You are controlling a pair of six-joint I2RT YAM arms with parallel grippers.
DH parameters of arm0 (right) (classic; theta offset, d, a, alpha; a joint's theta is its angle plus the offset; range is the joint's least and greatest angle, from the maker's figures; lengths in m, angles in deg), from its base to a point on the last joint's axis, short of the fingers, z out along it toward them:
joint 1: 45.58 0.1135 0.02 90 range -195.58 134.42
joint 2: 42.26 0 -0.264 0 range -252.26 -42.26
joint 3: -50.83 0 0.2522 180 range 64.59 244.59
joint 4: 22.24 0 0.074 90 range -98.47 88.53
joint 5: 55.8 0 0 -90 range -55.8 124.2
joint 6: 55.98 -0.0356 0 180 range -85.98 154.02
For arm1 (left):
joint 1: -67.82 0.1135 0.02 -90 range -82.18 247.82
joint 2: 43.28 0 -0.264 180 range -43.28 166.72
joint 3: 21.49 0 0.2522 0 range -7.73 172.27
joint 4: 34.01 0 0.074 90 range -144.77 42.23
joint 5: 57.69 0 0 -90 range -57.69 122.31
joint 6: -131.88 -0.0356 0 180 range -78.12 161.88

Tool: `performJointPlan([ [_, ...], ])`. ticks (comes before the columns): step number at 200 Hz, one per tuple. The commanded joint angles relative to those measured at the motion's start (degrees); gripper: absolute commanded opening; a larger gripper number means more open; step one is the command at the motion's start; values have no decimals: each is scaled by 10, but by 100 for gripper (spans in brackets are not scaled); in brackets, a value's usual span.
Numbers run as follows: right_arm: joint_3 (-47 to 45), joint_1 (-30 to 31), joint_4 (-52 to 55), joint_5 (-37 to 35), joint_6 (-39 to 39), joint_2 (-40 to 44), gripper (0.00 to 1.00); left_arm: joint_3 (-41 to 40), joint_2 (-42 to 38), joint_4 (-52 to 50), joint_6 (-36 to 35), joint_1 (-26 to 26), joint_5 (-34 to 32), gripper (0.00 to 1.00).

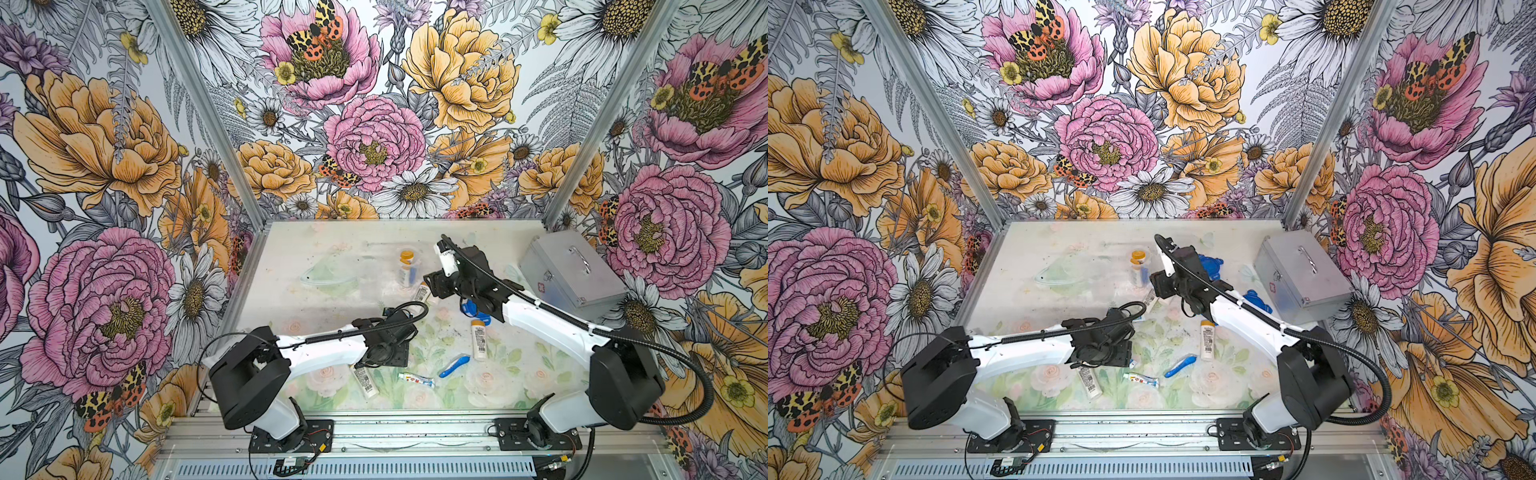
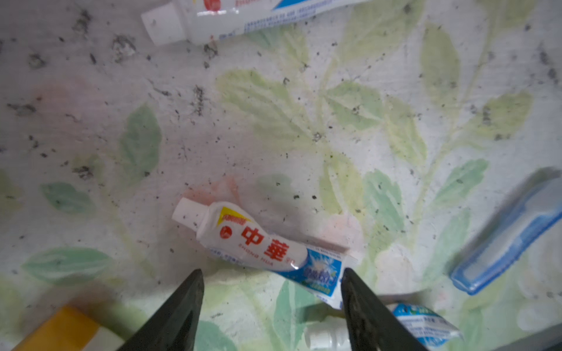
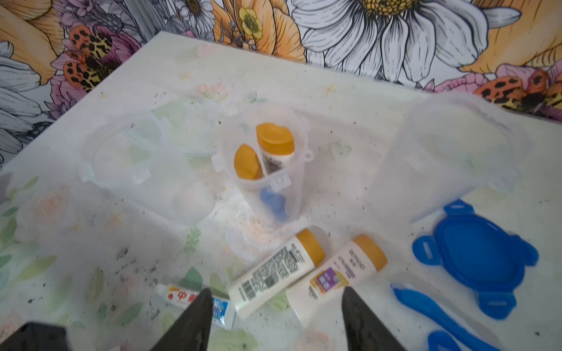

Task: Pack away toiletry kits
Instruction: Adjust the toiletry item at the center of the board.

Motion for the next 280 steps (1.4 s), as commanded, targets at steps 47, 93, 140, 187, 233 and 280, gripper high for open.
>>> performJointPlan([
  [47,-97,-61,12,46,-61,87,68,78,104,47,-16,-27,-17,64],
  [93,-130,-86,14,66,-72,121,68,133,166,-15,-54,-54,-39,57],
  [140,-149,-90,14,83,-76,125,67,105,100,-63,-110,-59,-33,57],
  [187,-159,-90,14,83,-80,134,66,118,81,-67,-170,-55,-35,82],
  [233,-175,-90,14,84,-83,144,66,97,36,-91,-185,-52,-25,79],
  [280,-167,-89,9,90,-80,122,66,86,25,-99,-208,-45,-40,78],
])
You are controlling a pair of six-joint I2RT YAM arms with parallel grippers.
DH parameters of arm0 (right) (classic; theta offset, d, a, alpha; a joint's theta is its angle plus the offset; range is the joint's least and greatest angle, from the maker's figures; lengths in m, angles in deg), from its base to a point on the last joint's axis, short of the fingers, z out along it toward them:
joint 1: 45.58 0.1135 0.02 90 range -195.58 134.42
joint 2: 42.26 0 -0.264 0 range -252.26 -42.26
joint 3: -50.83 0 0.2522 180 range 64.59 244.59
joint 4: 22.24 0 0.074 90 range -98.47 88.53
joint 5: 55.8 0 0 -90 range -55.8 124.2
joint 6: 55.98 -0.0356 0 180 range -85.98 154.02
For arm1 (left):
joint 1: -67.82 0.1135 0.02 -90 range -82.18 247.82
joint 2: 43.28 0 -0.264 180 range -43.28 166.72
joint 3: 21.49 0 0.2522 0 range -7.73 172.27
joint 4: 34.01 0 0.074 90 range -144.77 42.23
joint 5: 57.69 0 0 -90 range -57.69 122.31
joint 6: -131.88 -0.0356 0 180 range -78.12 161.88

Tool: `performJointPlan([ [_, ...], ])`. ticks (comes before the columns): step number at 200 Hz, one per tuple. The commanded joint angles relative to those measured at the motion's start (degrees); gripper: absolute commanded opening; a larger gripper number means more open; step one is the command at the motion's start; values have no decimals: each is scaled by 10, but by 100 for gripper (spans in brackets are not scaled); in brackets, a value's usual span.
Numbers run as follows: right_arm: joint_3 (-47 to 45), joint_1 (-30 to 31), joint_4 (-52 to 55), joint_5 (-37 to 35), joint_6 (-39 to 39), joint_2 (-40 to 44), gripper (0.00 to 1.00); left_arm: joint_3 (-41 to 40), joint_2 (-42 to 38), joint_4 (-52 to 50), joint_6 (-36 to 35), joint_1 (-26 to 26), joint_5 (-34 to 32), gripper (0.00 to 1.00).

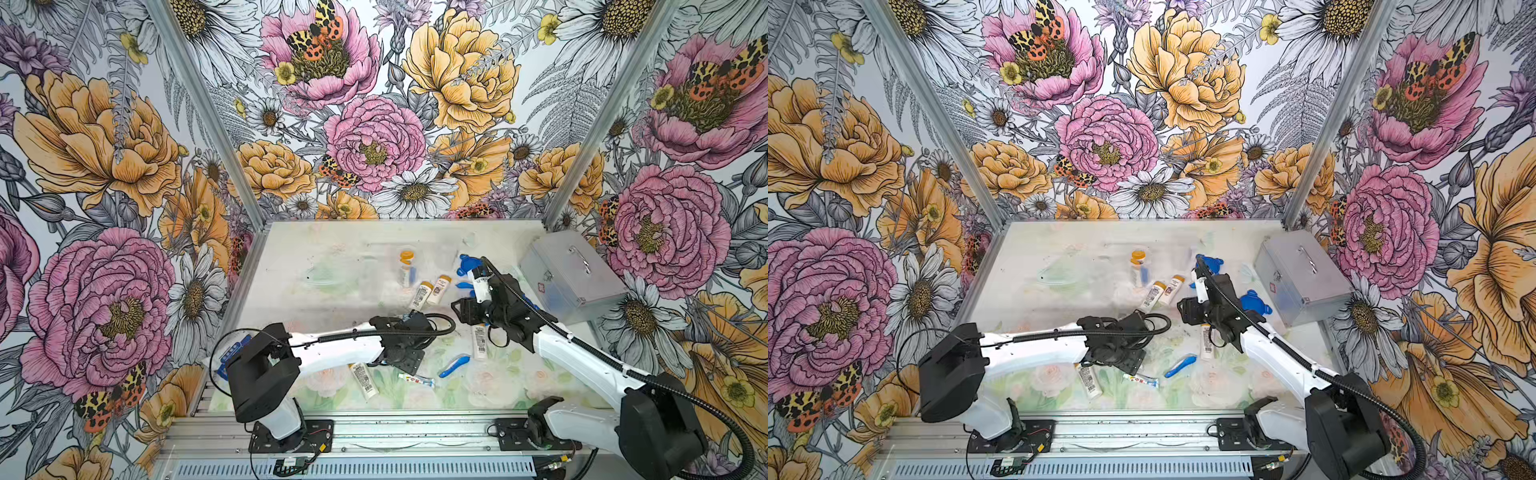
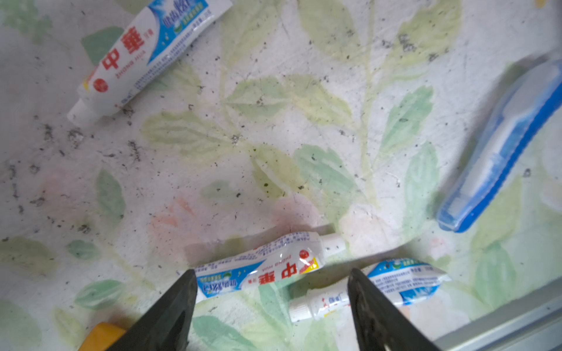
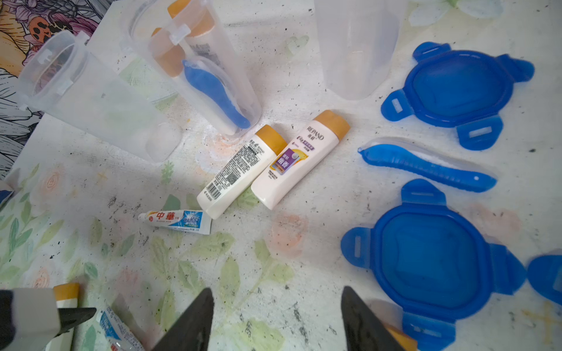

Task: Pack away toiletry kits
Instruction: Adjust the toiletry item at the center of the board.

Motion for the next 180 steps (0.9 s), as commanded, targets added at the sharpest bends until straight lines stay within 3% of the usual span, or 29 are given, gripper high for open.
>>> performJointPlan([
  [1,4,-3,-12,8,-1,-8,66,-2,3,-12,-26,5,-9,78],
  [40,3,-3,-11,3,5,-2,66,0,18,-19,-39,12,-5,73],
  [86,5,-3,-12,4,3,-8,66,-12,21,-25,-41,2,-1,78],
  [180,15,-3,-16,-3,-2,-2,65,15,74,-20,-77,16,-13,77],
])
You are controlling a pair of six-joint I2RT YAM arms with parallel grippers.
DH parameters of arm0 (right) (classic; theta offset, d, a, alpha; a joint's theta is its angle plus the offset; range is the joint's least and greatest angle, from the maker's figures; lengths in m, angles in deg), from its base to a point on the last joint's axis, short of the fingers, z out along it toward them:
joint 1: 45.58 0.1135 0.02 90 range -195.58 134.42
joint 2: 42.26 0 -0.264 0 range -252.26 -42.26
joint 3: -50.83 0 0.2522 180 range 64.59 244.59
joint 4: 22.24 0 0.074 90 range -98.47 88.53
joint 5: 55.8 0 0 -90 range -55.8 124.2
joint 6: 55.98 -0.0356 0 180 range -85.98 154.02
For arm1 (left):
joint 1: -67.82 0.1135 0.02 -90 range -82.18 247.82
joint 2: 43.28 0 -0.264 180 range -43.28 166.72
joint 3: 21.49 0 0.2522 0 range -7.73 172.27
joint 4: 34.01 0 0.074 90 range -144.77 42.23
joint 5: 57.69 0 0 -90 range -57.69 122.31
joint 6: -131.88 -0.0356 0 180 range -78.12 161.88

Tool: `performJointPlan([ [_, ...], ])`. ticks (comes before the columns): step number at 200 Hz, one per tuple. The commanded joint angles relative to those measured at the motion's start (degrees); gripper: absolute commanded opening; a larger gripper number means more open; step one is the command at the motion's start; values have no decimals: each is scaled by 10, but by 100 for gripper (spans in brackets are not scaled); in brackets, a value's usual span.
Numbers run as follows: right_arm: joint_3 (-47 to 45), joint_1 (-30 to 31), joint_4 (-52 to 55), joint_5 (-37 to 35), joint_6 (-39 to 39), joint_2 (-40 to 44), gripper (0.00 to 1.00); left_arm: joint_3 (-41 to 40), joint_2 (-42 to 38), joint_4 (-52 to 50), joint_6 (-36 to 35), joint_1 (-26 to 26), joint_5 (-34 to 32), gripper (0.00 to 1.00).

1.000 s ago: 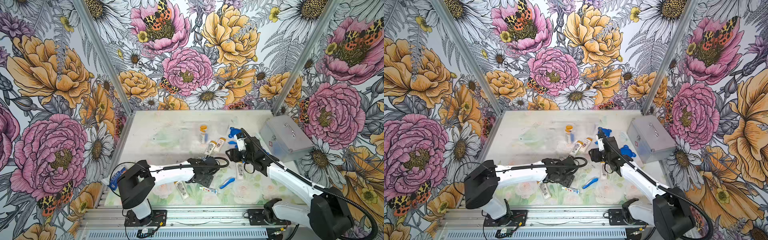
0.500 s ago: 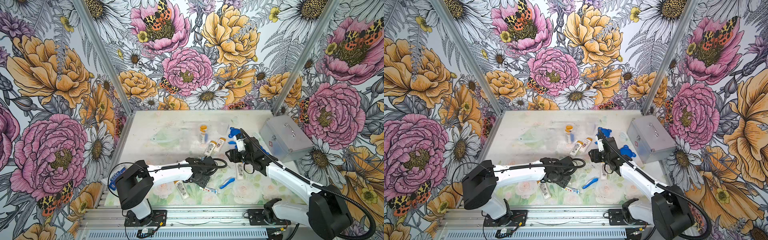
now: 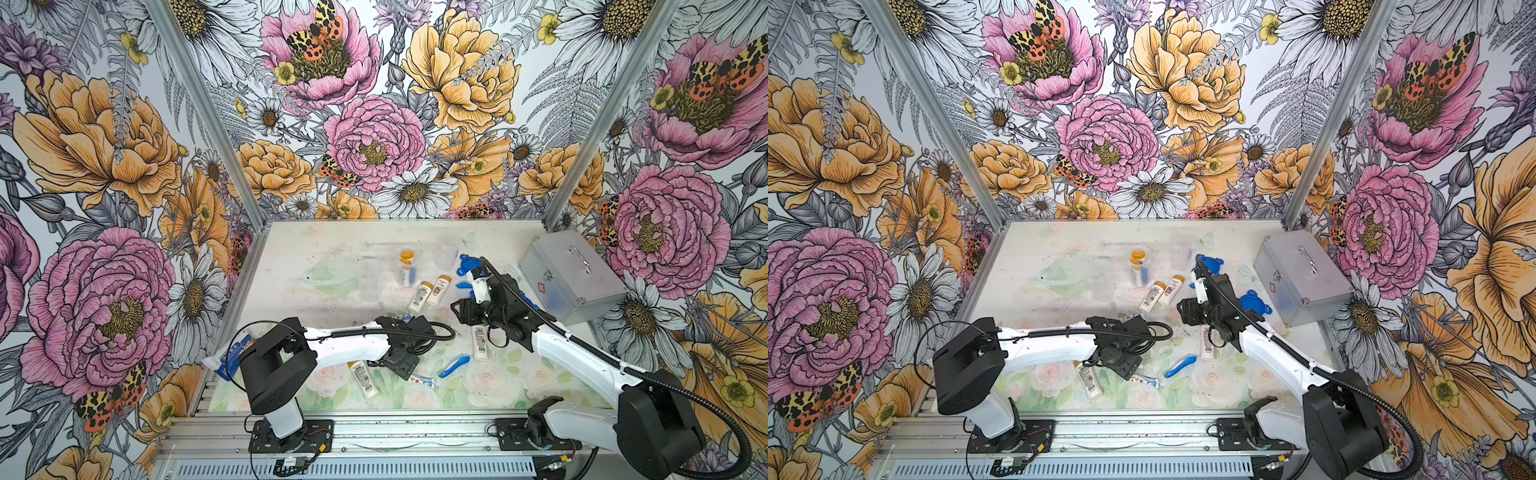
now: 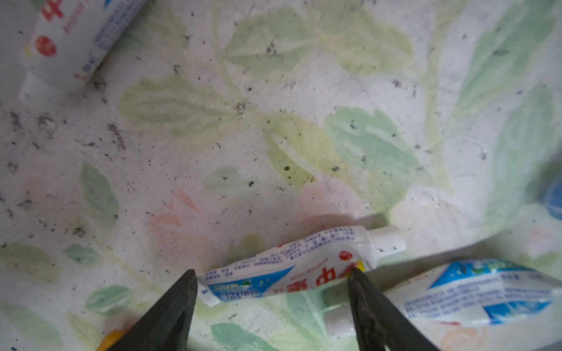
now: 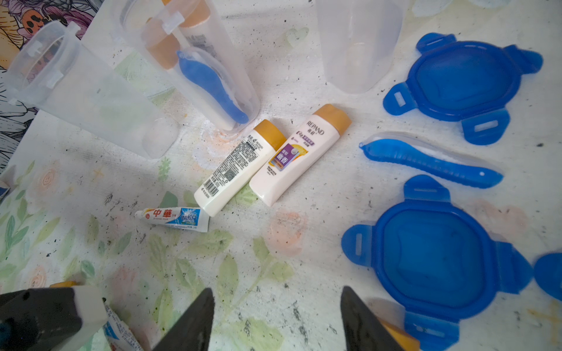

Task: Pack away toiletry kits
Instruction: Adjust the toiletry item at the center of the board, then pick up the toiletry item from the center of the board.

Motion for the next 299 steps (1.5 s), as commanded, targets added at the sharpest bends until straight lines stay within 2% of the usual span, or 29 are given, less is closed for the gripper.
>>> performJointPlan([
  [1,15,-3,-16,-3,-2,3,66,12,24,6,-22,9,-13,77],
  [65,0,-5,-19,2,-8,10,66,40,71,32,-43,16,24,65],
  [103,-9,-7,-19,10,-15,19,66,49,96,32,-49,17,28,64],
  [126,-9,-9,-19,30,-12,12,67,50,90,32,-51,18,34,71],
  [177,-19,-9,-24,51,-11,15,68,71,57,28,-76,20,45,73],
  [211,-27,-12,-24,58,-5,22,68,90,65,29,-98,33,48,88],
  [240,-33,-15,-24,62,-5,27,68,102,69,30,-115,40,52,91],
  [251,-34,-18,-24,62,-4,27,68,104,71,30,-118,43,62,90],
  [275,-37,-23,-24,66,-3,29,68,95,95,31,-120,44,76,80],
  [299,-40,-26,-24,71,-4,30,68,75,99,43,-116,43,89,74],
])
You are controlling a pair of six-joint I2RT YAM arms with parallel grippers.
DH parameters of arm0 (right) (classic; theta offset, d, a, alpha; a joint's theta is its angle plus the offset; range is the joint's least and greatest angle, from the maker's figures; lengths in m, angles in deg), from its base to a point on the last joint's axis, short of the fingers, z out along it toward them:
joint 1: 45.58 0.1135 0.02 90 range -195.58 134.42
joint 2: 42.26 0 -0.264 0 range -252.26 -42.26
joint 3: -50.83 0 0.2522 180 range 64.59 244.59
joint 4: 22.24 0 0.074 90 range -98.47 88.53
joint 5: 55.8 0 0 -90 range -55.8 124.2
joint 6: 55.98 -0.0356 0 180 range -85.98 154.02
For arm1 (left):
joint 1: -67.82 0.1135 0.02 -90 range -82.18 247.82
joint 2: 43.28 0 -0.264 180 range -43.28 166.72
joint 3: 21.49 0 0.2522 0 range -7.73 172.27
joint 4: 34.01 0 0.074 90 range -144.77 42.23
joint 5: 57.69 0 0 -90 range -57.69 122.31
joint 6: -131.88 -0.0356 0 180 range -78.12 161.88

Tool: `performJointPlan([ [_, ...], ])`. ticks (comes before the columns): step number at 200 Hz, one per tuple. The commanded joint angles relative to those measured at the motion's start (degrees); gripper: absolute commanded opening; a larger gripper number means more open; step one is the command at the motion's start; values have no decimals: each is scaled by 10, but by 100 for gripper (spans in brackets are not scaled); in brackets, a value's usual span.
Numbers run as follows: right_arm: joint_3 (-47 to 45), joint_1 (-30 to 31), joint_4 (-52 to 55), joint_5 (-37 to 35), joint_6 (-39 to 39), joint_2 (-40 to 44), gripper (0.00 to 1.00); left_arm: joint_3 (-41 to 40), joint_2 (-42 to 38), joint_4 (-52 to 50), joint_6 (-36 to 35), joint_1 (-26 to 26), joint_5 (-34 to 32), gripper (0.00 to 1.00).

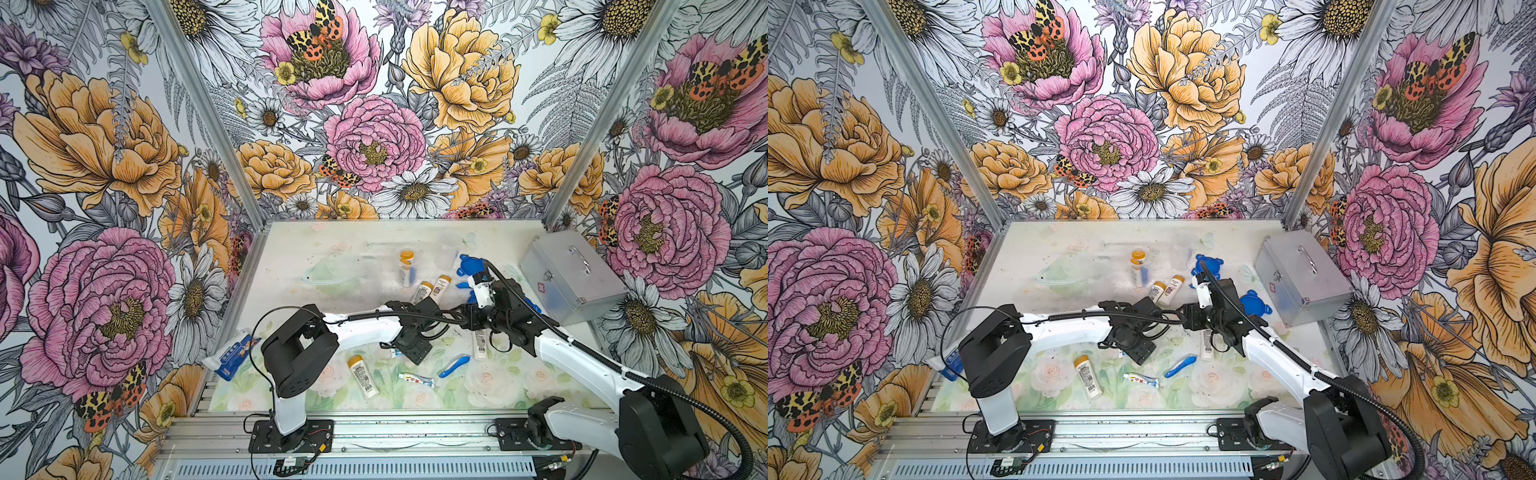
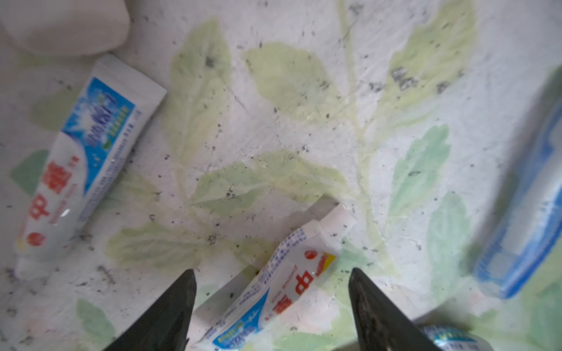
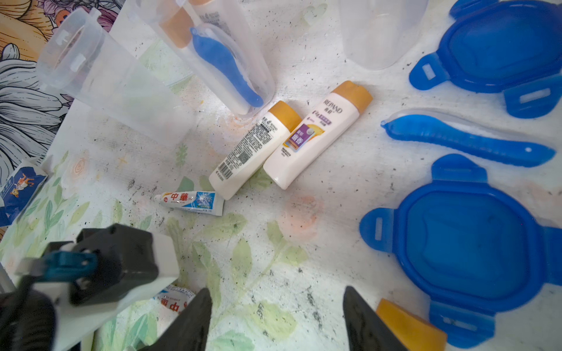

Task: Pack away toiletry kits
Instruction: Pick up the toiletry item from the center of the board.

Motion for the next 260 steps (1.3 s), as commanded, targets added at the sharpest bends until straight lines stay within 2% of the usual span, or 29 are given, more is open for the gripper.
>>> performJointPlan([
  [1,-7,-4,-11,11,2,13,68,-18,10,12,-4,2,29,74],
  [31,-15,-5,-10,19,-2,14,68,-30,10,12,2,-4,34,64],
  [68,-28,-5,-10,21,-9,19,68,-71,-7,11,24,-20,35,57],
  [73,-29,-6,-11,22,-9,18,68,-78,-30,11,29,-23,35,56],
  [100,-31,-6,-11,26,-9,14,67,-107,-51,12,50,-30,33,50],
  [137,-36,-5,-16,42,-13,10,67,-104,-44,18,56,-33,18,40],
  [162,-50,-6,-28,67,-25,12,67,-99,-35,27,65,-33,15,37],
  [184,-61,-6,-39,81,-35,9,66,-96,-36,33,73,-33,15,25],
  [229,-78,10,-137,183,-88,-33,66,-114,-90,57,96,-14,37,12],
  [243,-80,28,-184,220,-107,-54,67,-118,-115,70,103,-8,39,4],
  [260,-65,57,-209,241,-114,-81,68,-120,-138,85,105,-3,43,1],
])
